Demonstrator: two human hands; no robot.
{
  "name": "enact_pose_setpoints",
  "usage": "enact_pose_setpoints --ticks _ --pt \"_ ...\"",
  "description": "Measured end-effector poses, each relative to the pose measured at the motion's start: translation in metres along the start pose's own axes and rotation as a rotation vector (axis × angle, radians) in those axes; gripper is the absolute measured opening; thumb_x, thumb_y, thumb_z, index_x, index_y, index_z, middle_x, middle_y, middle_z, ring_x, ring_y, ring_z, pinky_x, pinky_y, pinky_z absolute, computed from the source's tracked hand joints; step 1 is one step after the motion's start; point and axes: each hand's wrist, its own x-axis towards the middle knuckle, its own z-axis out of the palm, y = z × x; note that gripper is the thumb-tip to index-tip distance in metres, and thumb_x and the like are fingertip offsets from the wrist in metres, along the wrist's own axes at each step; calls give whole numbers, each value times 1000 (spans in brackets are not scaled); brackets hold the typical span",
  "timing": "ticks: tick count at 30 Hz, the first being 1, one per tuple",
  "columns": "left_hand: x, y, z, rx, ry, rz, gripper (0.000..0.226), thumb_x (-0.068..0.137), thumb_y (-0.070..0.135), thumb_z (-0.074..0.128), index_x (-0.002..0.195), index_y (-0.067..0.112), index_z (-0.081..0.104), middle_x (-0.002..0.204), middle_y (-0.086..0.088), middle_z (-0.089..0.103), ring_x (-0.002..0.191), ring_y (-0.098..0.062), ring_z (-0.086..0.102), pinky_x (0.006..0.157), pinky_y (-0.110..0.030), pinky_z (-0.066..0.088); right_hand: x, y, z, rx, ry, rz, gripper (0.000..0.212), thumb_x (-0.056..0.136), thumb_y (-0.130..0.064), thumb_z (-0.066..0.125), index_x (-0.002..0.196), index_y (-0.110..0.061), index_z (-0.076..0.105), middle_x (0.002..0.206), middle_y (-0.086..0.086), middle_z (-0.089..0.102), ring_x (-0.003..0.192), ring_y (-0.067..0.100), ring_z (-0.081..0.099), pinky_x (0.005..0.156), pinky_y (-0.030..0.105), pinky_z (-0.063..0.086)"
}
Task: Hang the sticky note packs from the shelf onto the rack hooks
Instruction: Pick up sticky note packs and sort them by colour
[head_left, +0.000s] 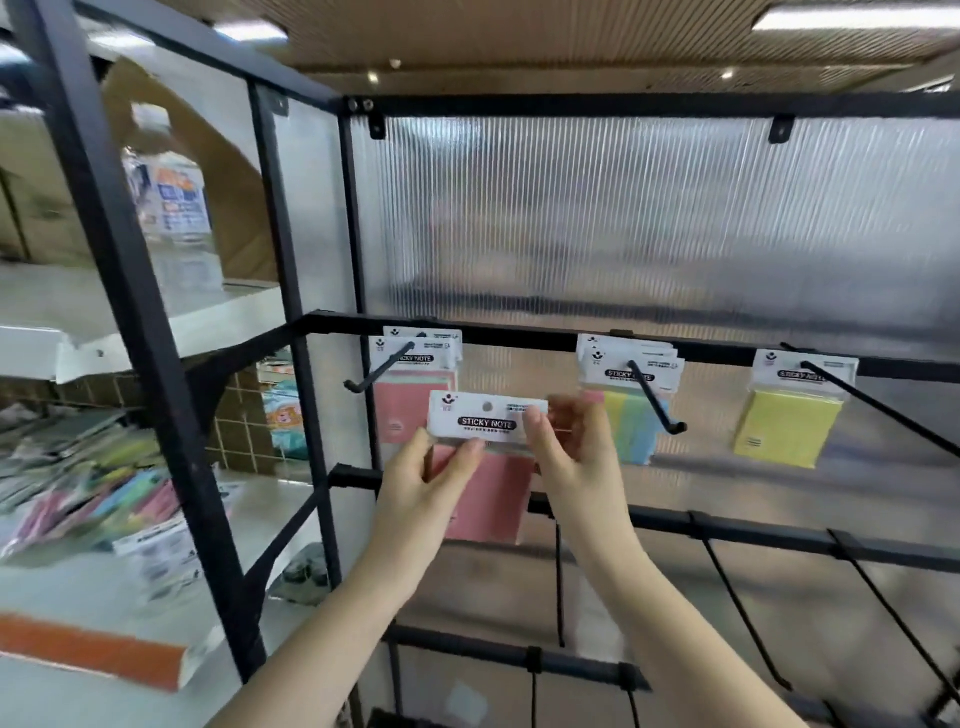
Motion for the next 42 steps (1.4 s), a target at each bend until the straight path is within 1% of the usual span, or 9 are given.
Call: enact_pose_setpoints --ticks 3,7,12,18,24,30,32,37,42 --pt "-4 8 -20 -24 38 5 30 80 50 67 91 22 64 74 -18 59 66 -22 53 55 -32 42 3 -8 20 90 -162 59 28 89 -38 59 98 -12 66 91 4 72 80 8 63 71 22 48" --pt "-11 22 -40 -11 116 39 14 80 52 65 88 41 66 77 -3 67 66 -12 60 52 -23 45 -4 -20 47 207 -246 -20 16 95 -25 57 93 -17 70 85 -8 73 72 1 61 63 15 45" --pt "-10 33 -64 -20 273 131 33 78 54 60 79 22 63 71 -9 62 62 -18 56 54 -31 43 -11 -29 77 199 -216 -119 20 95 -20 58 84 -4 62 70 -3 63 64 0 50 57 14 40" --pt "7 34 -77 22 289 145 36 86 41 63 53 30 54 53 10 51 50 -6 46 54 -27 36 -9 -26 96 188 -157 -108 25 94 -20 60 81 1 59 68 0 58 62 3 46 56 18 39" --pt "15 30 -82 -13 276 183 24 78 48 62 59 33 60 62 -1 57 58 -15 53 56 -34 40 -6 -24 103 187 -139 -131 24 89 -27 59 79 -5 61 67 -12 60 62 -1 49 57 15 40" --pt "25 17 -84 -21 248 167 36 76 53 59 58 24 50 66 -25 45 60 -24 45 59 -37 36 -2 -14 105 194 -112 -100 28 92 -28 59 84 -1 62 74 7 65 67 6 51 59 20 42" --pt "30 10 -84 0 222 171 37 76 57 57 62 24 53 64 -21 45 59 -19 44 58 -32 35 -1 -10 105 170 -106 -84 32 93 -31 59 88 1 61 83 18 66 70 8 51 62 26 41" --pt "48 -10 -84 31 212 102 42 79 69 56 89 29 56 81 0 60 77 -7 56 70 -22 39 12 0 105 87 -1 -100 19 85 -37 63 92 -20 58 84 -19 66 76 -7 59 67 7 41" --pt "74 -36 -79 2 262 22 50 75 56 54 111 22 53 113 4 59 107 -7 56 89 -16 41 25 26 99 -3 114 -34 18 87 -29 67 95 -20 54 86 -8 57 71 -7 53 67 5 40"
